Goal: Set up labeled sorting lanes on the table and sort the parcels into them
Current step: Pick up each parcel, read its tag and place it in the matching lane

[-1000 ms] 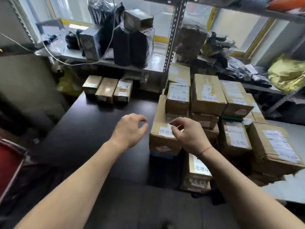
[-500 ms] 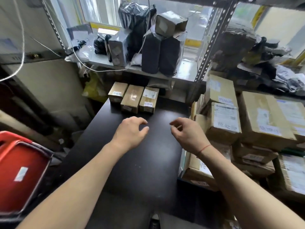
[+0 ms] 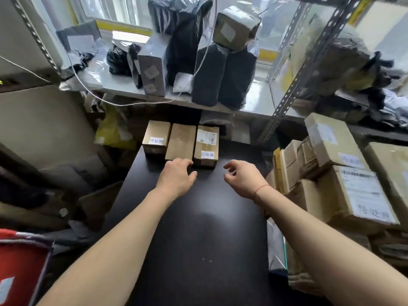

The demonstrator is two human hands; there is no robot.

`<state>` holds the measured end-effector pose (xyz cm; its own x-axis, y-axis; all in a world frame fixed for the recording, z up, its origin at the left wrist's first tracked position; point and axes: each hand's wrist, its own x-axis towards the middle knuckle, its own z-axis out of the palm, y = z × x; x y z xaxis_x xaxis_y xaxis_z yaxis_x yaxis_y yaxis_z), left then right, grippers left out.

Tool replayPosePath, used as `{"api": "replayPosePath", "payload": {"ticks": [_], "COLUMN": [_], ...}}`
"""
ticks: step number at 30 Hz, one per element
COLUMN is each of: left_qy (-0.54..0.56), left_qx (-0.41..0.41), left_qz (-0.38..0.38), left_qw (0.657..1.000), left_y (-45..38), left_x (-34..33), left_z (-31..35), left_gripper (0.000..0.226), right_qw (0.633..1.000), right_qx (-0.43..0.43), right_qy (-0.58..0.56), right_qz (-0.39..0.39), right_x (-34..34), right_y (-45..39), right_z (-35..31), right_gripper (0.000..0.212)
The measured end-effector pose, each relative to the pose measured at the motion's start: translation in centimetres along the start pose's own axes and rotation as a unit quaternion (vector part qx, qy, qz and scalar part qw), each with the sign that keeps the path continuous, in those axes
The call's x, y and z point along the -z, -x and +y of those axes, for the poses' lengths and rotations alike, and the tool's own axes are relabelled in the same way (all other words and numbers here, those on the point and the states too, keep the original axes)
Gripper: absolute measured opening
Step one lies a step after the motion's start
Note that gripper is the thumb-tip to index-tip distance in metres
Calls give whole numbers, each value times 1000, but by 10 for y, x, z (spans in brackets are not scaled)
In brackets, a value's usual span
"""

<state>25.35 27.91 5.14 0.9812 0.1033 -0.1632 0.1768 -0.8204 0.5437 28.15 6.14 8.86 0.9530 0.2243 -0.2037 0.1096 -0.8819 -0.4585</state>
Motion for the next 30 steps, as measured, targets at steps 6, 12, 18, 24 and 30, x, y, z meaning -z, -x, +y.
{"api": "replayPosePath", "payload": {"ticks": [6,12,18,24,30], "left_qy": [-49,-162,-280,-317,-217], "left_qx": [-7,-36,-74,-100,-139], "left_qz": [-24,-62,-75,-74,-50], "left_qw": [998,984,954,940,965], "left_y": [-75,-130,-158,-150,-126], "left_x": [-27,-66,-100,-108,-110], "left_z": [-14,-17,-25,-30,-23], "left_gripper": [51,74,89,94,57], "right_qw": [998,992,981,981,981], "right_qx": [-26,-13,-19,-38,-118], "right_qy": [28,69,106,50,-136], "right_qz": [-46,-102,-164,-183,-69], "right_x": [-22,-56,-83,-99,-111], "right_y": [-78,-150,-185,-173,-140], "right_z": [9,34,54,65,57], "right_gripper": [55,80,94,95,43]}}
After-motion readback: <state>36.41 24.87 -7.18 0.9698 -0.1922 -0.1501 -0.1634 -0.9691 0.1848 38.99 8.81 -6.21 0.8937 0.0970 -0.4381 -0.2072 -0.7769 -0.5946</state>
